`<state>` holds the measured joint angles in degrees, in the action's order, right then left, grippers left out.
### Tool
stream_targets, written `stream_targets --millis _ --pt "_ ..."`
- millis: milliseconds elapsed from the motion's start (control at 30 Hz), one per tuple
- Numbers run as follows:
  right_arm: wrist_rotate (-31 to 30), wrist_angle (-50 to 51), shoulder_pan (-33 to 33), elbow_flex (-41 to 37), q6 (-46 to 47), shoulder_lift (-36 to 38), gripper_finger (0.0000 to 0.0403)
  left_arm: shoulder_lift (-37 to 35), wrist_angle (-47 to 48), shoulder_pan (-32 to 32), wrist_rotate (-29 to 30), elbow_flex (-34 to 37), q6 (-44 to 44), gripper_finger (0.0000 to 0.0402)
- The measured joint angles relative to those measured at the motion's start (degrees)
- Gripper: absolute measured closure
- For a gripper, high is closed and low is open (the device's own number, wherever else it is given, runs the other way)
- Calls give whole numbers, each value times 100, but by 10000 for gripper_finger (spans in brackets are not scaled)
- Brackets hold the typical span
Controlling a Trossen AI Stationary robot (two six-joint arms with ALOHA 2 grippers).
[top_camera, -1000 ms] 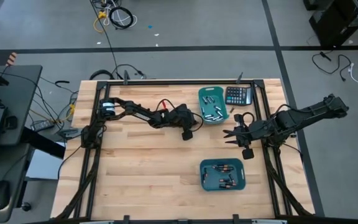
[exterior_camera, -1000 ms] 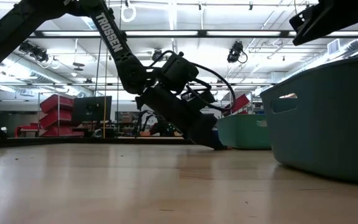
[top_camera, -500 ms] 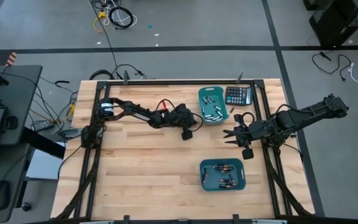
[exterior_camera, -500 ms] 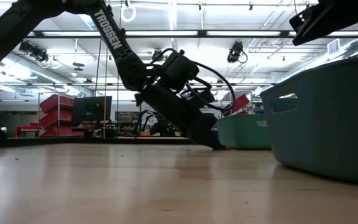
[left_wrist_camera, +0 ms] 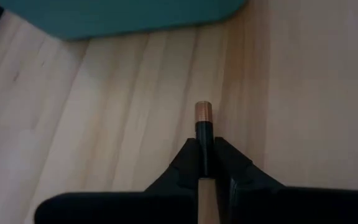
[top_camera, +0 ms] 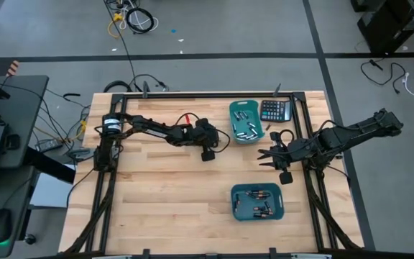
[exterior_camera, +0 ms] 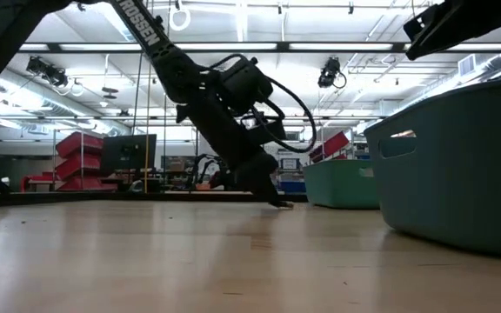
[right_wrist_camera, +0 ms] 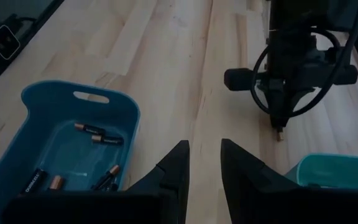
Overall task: Sort batteries
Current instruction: Put the black battery into the blue bin
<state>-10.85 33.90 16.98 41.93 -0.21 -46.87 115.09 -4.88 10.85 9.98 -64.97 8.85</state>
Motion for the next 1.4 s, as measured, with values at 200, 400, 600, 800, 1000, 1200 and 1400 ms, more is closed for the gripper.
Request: stream_targets --millis 200,400,600,800,1000,1200,1400 --pt "0 -89 0 0 -4 0 325 -212 44 -93 -22 -16 15 389" --pt "0 -130 0 0 -30 0 325 -375 51 -171 -13 -22 119 389" --pt "0 -506 0 0 -338 0 325 -747 21 -307 68 -22 294 389" --pt "0 -962 0 0 -766 2 325 -1239 -234 -474 14 -24 602 389" --pt "0 -1373 0 0 -1173 2 325 -1533 -1549 -788 -1065 -33 1000 389" --pt "0 -1904 14 0 -1673 2 325 -1443 -3033 -1133 -2386 -37 910 390" --pt "37 -2103 31 0 -1948 94 325 -1349 -2966 -1597 -2542 -33 836 390"
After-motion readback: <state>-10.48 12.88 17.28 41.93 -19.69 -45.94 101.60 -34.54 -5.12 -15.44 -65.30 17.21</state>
